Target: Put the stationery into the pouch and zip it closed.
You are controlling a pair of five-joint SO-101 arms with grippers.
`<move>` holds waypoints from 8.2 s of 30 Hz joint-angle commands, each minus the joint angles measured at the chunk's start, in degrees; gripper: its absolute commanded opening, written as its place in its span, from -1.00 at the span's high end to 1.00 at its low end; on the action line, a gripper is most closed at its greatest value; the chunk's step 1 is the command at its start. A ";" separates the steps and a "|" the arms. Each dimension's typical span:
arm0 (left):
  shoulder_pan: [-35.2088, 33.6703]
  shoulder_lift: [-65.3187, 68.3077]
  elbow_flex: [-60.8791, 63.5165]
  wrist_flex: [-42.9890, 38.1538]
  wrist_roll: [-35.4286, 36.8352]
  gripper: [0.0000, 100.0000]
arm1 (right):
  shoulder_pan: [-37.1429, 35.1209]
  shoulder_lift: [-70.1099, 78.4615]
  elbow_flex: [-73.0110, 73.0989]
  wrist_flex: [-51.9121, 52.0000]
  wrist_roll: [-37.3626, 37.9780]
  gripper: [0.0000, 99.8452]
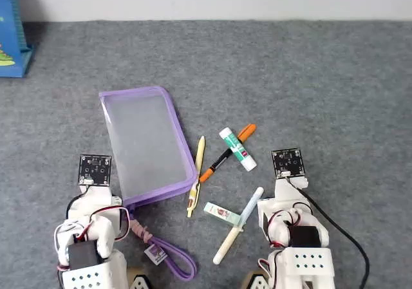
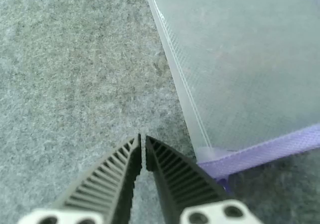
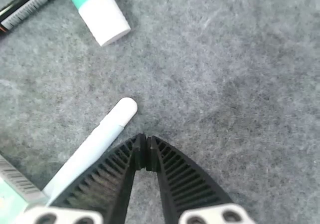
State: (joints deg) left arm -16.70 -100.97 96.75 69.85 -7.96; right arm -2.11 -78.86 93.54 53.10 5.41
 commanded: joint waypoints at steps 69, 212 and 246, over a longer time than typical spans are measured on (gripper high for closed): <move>-40.97 0.44 -5.76 -4.75 -3.87 0.97 | -0.13 -0.40 -0.53 0.40 0.70 0.98; -39.65 0.44 -4.18 -5.98 -3.87 0.97 | -46.99 67.30 -54.15 5.32 9.67 0.65; -39.65 0.44 -3.91 -5.89 -3.87 0.97 | -50.24 81.54 -61.98 3.56 9.93 0.92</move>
State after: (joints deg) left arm -56.53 -100.97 93.76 65.27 -12.00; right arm -51.78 0.00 33.76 57.58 14.64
